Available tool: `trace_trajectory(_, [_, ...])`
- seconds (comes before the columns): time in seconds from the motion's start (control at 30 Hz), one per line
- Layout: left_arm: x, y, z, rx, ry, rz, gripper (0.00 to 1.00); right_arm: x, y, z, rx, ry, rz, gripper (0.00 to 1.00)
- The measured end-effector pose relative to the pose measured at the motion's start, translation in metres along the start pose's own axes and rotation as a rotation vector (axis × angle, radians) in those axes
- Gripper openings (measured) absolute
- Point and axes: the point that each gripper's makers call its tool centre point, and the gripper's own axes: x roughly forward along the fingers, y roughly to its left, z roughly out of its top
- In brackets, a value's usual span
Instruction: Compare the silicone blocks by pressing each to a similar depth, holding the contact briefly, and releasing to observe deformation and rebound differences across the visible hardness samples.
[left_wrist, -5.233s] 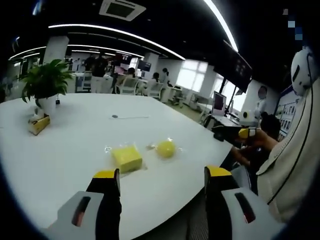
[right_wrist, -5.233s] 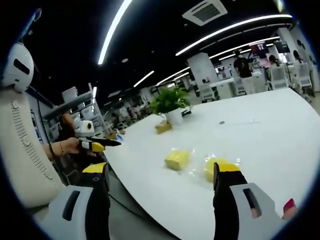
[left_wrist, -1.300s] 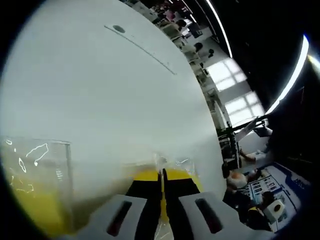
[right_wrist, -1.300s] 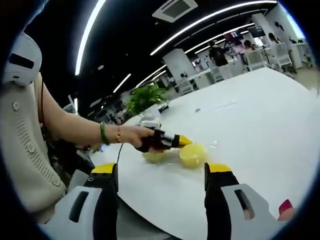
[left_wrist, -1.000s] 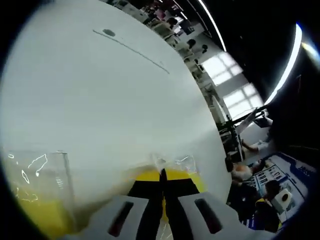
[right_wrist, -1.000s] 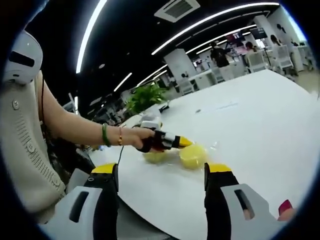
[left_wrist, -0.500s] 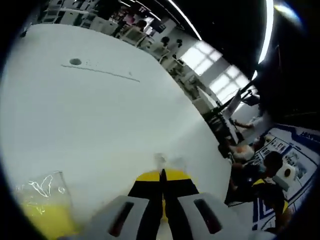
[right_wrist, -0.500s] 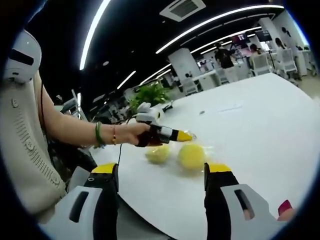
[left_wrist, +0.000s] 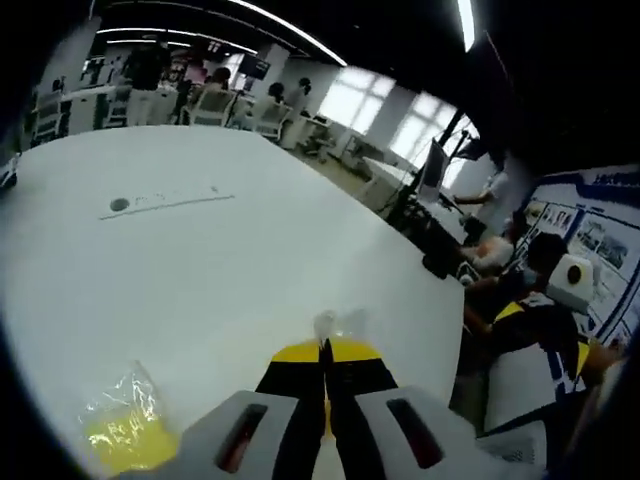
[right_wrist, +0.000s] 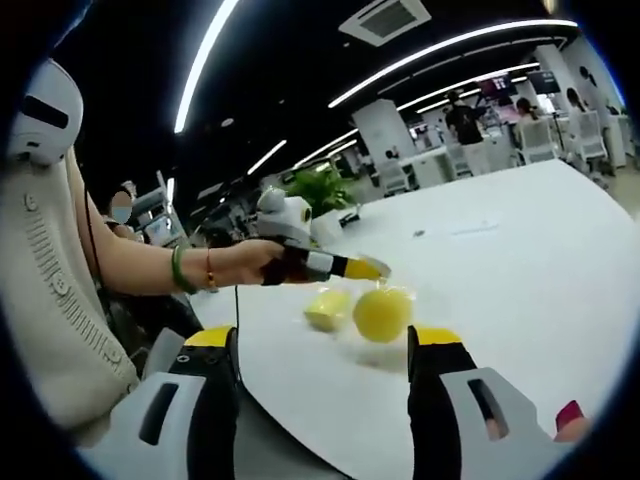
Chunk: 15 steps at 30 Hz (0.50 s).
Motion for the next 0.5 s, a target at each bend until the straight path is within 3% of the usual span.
trace_trajectory(0.23, [-0.016,-0.014,0.006,0.056,-0.019,0.003,0.0,-0.002,0.009,0.0,-0.022,-0.001,0.014,0.63])
trace_trajectory(0.5, [-0.044,-0.015,0.007,0.145,-0.026,0.045,0.0,-0.008,0.022,0.003,-0.06,0.009,0.026,0.63])
